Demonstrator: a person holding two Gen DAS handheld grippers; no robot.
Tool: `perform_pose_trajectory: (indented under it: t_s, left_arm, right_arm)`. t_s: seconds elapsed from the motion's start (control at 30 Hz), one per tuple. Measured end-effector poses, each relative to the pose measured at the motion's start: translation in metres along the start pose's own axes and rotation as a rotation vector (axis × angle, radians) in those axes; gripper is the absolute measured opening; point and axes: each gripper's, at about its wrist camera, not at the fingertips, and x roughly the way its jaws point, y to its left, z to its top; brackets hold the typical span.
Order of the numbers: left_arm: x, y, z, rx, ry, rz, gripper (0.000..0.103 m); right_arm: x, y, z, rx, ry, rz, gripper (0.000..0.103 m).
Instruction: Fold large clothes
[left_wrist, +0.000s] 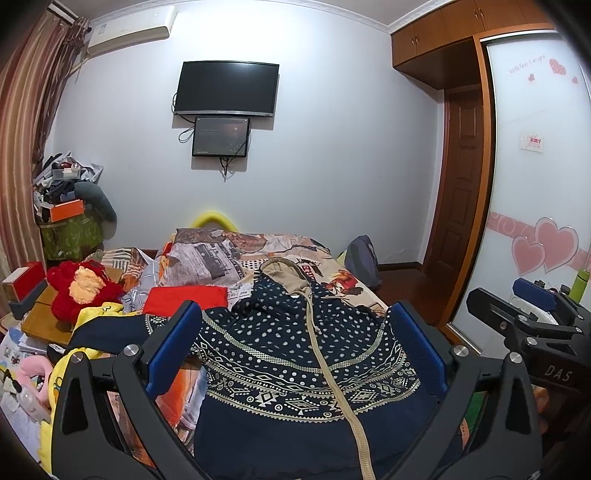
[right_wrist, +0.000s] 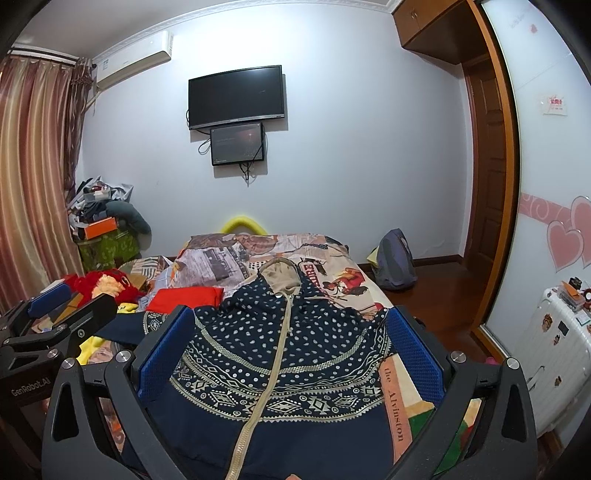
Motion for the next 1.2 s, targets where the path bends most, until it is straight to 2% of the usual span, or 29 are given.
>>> perform_pose_trajectory:
  t_s: [0.83, 1.2]
  left_arm:
    - [0.002, 0.001, 0.000, 0.003, 0.003, 0.000, 0.103]
    - [0.023, 0.010, -0.002, -0.005, 0.033, 0.012, 0.103]
  right_arm:
    - [0.004, 0.000, -0.001, 0.006, 0.010, 0.005, 0.103]
    - [0.021, -0.001, -0.001, 0.001, 0.040, 0.003, 0.103]
